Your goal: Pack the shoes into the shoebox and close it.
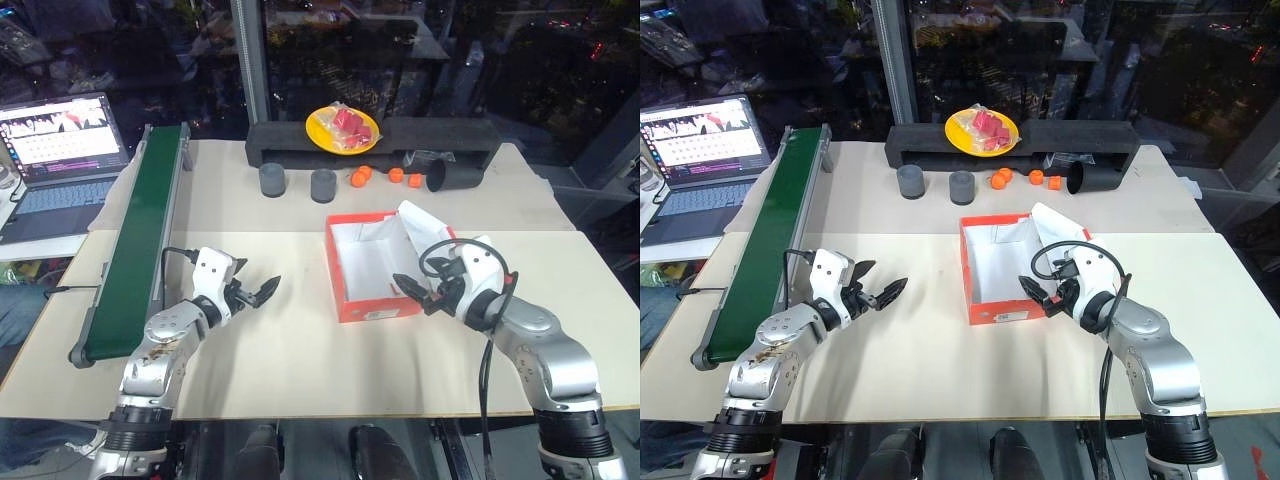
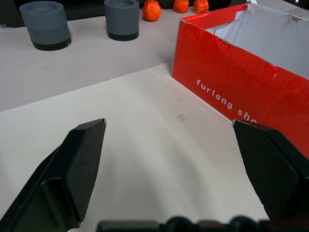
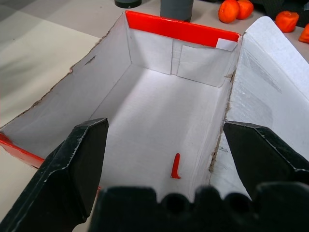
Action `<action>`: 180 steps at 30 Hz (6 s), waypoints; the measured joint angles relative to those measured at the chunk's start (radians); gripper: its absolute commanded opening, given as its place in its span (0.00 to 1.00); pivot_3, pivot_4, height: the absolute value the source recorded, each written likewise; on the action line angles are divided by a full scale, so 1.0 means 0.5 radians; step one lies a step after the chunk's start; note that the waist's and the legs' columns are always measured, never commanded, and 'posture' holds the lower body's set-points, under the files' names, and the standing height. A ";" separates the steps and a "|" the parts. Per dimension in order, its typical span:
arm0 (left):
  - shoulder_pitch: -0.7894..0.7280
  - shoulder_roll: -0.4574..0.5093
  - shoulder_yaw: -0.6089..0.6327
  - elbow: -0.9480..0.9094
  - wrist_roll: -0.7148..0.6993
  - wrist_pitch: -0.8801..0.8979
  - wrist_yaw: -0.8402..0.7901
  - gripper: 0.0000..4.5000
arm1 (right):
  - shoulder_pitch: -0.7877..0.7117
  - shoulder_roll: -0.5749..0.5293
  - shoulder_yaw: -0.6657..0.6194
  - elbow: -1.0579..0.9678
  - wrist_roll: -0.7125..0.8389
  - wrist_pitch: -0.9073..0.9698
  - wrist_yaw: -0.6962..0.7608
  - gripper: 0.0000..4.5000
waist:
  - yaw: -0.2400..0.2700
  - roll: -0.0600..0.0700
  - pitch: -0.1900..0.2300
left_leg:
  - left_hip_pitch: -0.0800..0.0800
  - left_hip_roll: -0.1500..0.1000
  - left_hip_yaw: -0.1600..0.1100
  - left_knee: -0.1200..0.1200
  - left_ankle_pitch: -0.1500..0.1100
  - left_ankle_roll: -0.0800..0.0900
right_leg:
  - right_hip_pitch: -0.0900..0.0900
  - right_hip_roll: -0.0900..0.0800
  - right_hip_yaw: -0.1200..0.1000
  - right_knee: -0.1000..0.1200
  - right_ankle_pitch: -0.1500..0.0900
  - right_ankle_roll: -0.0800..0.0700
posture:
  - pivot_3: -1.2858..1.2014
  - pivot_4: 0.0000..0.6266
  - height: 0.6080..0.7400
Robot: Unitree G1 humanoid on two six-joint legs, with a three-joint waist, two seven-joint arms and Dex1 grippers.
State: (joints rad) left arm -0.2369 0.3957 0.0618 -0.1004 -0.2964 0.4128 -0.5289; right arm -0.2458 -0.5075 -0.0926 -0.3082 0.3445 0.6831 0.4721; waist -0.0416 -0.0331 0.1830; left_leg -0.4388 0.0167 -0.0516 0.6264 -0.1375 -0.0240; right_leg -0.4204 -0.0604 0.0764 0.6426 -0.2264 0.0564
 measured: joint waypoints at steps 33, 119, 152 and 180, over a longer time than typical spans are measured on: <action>-0.392 -0.148 0.070 -0.079 -0.004 0.307 0.471 1.00 | -0.269 0.066 -0.026 0.090 0.103 -0.045 0.060 0.99 | -0.002 0.000 0.000 | 0.000 -0.001 -0.001 0.001 0.000 0.000 | 0.001 0.000 0.000 0.000 -0.002 0.004 | 0.52 0.24 1.00; -0.948 -0.301 -0.001 -0.083 -0.403 0.505 0.270 0.56 | -1.381 0.822 -0.875 0.914 1.422 0.690 -0.682 1.00 | -0.021 -0.002 0.003 | -0.005 0.000 -0.006 -0.005 0.000 0.001 | -0.005 0.001 -0.007 0.000 0.007 -0.010 | 0.52 0.24 1.00; -0.948 -0.144 0.061 -0.368 -0.709 0.937 0.218 1.00 | -1.373 0.619 -0.712 0.842 1.512 0.464 -0.856 0.10 | -0.021 -0.001 0.003 | -0.006 0.000 -0.006 -0.006 -0.001 0.001 | -0.004 0.001 -0.007 -0.003 0.006 -0.010 | 0.52 0.24 1.00; -0.820 0.254 -0.081 -0.505 -0.466 0.879 0.088 1.00 | -1.478 -0.138 0.625 1.360 0.291 0.598 0.304 0.10 | -0.003 0.002 0.006 | -0.008 0.000 -0.004 -0.018 -0.001 0.001 | -0.006 0.000 -0.006 -0.019 0.005 -0.010 | 0.52 0.24 1.00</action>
State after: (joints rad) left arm -0.6469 0.5226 0.0213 -0.3529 -0.5293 0.8522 -0.4851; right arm -0.9847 -0.5766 0.2201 0.3716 0.4902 0.9820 0.6239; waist -0.0429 -0.0323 0.1859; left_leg -0.4429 0.0165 -0.0535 0.6172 -0.1378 -0.0234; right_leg -0.4235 -0.0606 0.0733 0.6330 -0.2237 0.0514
